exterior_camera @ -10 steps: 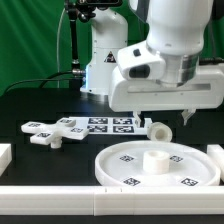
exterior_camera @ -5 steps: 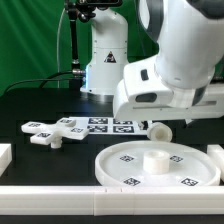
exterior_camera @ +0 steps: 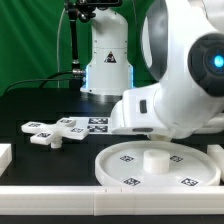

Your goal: Assemble round table

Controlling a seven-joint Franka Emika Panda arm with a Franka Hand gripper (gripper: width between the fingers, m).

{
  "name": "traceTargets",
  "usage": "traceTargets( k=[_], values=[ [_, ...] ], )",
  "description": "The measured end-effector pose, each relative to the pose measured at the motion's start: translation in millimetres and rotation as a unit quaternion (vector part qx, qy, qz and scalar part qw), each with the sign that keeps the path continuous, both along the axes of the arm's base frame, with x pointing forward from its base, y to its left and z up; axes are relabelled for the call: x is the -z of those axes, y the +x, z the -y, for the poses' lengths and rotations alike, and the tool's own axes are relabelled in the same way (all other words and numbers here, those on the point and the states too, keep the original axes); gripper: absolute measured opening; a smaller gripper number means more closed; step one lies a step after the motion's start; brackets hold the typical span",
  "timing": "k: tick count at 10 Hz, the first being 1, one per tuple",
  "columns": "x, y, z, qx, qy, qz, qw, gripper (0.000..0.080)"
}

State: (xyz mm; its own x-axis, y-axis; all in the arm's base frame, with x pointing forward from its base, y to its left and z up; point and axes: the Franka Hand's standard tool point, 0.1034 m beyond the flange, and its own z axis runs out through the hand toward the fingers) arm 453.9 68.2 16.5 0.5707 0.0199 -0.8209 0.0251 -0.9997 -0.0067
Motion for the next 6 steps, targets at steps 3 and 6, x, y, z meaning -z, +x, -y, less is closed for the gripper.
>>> traceTargets(
  k=[3,6],
  values=[
    [8.7,0.1,-0.9,0.0,0.001,0.014,1.0,0.0649],
    [11.3,-3.0,-0.1,-0.002,0.004,0.013,1.0,0.0408]
  ],
)
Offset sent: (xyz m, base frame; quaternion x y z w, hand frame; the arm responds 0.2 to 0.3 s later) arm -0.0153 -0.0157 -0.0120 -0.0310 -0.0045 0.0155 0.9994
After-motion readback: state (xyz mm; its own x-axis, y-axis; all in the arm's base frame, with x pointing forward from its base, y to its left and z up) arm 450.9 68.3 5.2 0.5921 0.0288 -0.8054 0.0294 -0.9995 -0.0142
